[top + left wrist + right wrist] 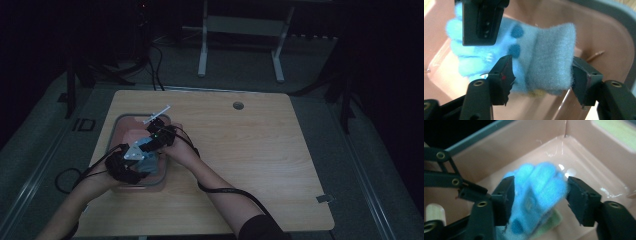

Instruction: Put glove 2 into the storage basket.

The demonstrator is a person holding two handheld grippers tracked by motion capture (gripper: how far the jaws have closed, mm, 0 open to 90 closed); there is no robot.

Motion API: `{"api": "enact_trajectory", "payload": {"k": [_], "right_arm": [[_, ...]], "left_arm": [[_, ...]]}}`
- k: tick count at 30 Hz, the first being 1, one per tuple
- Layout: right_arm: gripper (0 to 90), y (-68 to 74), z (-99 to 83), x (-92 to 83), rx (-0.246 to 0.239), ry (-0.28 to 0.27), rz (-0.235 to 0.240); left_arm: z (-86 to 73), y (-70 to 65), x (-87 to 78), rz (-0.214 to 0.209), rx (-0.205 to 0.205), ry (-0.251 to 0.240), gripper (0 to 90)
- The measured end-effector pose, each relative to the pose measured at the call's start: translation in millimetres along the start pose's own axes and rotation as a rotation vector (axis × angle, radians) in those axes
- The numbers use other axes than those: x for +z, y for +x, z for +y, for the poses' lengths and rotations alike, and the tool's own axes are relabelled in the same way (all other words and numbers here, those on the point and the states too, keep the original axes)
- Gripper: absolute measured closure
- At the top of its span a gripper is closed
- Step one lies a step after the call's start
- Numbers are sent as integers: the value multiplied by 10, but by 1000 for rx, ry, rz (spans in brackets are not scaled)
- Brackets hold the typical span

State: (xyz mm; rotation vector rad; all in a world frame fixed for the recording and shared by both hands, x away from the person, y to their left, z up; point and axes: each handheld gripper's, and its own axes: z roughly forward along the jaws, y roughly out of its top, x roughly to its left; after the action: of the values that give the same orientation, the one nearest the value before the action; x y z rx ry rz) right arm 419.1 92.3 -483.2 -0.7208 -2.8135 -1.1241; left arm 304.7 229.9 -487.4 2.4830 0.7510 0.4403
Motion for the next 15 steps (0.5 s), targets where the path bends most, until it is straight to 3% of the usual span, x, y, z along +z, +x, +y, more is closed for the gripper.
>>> {"api": "enact_trajectory", "payload": {"k": [1, 3, 6, 9, 11, 15], "right_arm": [[378, 1, 7, -22, -2, -8, 0], [319, 0, 22, -85, -4, -21, 1], [291, -2, 23, -126, 0, -28, 11], [228, 8, 6, -196, -5, -39, 45], [185, 18, -13, -230, -19, -46, 64], [177, 30, -65, -327, -41, -54, 74]], "left_arm": [[11, 3, -38, 12, -25, -12, 340], [28, 13, -77, 16, -48, -30, 253], [46, 15, -103, 21, -60, -40, 157], [74, 16, -139, 32, -86, -69, 130], [87, 13, -153, 12, -109, -83, 112], [117, -36, -176, 15, -115, -105, 105]]}}
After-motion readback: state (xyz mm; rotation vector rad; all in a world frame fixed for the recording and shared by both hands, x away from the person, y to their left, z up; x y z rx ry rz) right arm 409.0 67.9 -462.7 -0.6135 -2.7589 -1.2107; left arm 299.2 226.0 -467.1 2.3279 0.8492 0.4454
